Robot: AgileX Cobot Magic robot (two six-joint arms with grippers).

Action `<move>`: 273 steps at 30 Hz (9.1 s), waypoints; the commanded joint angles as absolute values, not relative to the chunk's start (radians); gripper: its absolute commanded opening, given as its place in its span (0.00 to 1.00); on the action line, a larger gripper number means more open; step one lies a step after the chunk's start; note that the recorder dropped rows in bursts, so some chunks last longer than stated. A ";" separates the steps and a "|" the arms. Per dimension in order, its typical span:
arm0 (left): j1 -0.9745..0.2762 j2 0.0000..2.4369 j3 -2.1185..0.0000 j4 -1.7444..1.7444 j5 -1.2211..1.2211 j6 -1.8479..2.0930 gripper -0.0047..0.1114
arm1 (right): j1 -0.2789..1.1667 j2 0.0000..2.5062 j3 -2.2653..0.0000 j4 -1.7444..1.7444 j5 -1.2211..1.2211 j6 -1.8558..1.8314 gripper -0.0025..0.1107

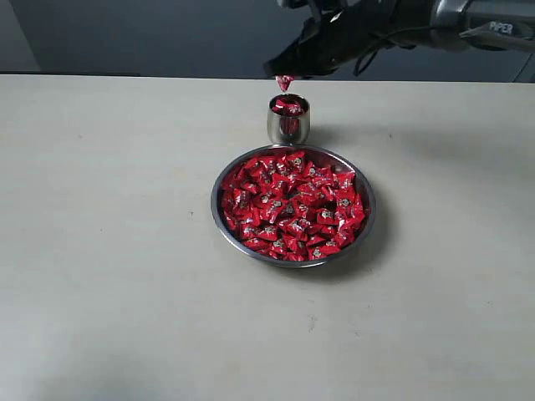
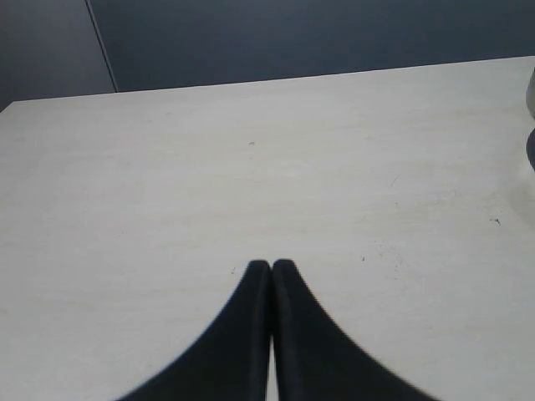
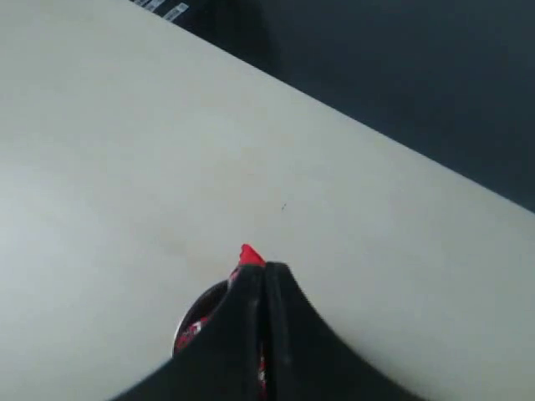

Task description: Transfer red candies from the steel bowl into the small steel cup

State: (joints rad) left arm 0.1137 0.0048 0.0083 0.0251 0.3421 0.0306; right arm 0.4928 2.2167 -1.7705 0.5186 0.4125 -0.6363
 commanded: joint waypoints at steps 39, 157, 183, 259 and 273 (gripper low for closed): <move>0.108 0.000 0.000 0.027 0.337 0.029 0.04 | 0.463 2.124 -1.781 0.429 0.661 -0.502 0.33; 0.108 0.000 0.000 0.027 0.336 0.029 0.04 | 0.512 2.296 -1.791 0.341 0.479 -0.496 0.03; 0.108 0.000 0.000 0.027 0.337 0.029 0.04 | 0.512 2.296 -1.791 0.338 0.481 -0.496 0.44; 0.108 0.000 0.000 0.027 0.337 0.029 0.04 | 0.512 0.469 -0.814 0.143 0.861 -0.161 0.01; 0.108 0.000 0.000 0.027 0.337 0.029 0.04 | 0.512 0.235 -0.599 0.217 0.663 -0.158 0.01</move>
State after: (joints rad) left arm 0.1137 0.0048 0.0083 0.0251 0.3421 0.0306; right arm 0.5162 0.2426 -0.6091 0.1749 0.6731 -0.1611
